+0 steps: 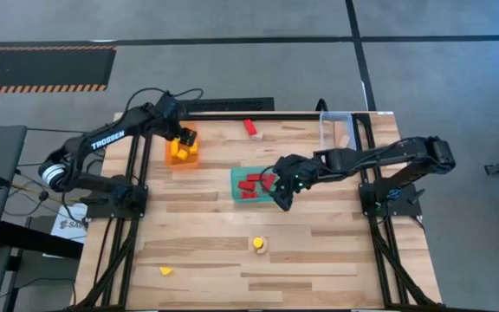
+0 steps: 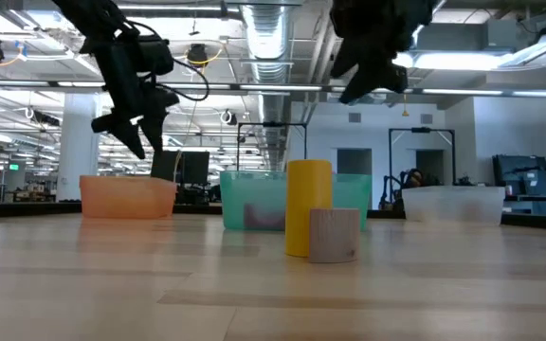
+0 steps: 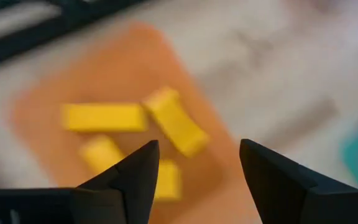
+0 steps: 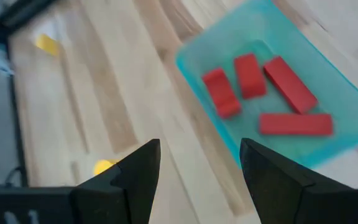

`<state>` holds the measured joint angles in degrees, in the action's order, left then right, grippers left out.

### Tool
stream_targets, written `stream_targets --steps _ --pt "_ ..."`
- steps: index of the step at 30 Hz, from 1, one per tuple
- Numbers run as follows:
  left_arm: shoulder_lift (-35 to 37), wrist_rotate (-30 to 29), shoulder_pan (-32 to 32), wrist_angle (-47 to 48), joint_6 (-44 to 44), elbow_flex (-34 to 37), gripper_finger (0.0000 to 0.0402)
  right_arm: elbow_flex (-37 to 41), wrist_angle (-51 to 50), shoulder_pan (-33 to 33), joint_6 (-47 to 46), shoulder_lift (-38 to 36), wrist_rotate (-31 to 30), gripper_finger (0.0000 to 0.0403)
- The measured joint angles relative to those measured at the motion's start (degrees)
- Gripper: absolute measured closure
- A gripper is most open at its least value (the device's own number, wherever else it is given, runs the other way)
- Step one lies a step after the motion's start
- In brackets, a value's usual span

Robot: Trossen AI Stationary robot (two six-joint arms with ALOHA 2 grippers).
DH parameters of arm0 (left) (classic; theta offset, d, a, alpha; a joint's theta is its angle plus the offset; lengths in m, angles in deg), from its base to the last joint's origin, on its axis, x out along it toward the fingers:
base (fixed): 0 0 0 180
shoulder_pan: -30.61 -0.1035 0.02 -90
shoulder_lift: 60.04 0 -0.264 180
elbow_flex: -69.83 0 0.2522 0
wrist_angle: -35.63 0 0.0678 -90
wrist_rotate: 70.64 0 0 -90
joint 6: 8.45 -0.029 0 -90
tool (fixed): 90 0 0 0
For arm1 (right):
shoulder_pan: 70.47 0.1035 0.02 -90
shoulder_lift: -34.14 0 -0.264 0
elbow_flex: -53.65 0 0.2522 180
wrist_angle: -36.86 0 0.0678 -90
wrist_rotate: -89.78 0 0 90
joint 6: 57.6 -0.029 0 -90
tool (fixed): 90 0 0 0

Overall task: Sort & place blocks by color
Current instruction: Put the yellow block into the orange bin

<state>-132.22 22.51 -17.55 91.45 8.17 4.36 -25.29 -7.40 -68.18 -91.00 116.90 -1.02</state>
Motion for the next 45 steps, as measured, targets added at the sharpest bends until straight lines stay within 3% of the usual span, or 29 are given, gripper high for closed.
stream_targets --steps 4,12,17,21,27,33,45 --pt "0.89 5.16 8.98 1.04 1.16 0.43 0.0193 0.0 -3.16 0.65 -0.08 0.0 -1.86 0.0163" --pt "0.89 3.79 34.91 -3.08 0.84 0.48 0.0194 0.0 -3.34 2.76 1.78 0.0 -4.81 0.0163" --pt "0.89 11.42 52.6 5.08 2.36 0.48 0.0194 0.0 -3.34 3.41 1.81 0.0 -5.11 0.0163" --pt "0.89 11.39 67.18 8.24 7.15 0.5 0.0194 0.0 -3.32 3.46 1.96 0.01 -5.44 0.0163" --pt "-0.29 9.27 84.3 4.28 9.02 0.5 0.0194 0.0 -3.3 3.43 2.88 0.02 -6.86 0.0163" --pt "-5.14 3.5 93.31 3.03 14.62 0.5 0.0194 0.0 -3.12 3.43 3.49 0.04 -6.86 0.0163" --pt "-18.52 0.9 100.41 -3.09 19.97 0.5 0.0194 0.0 -2.9 3.38 3.47 0.04 -6.84 0.0163"
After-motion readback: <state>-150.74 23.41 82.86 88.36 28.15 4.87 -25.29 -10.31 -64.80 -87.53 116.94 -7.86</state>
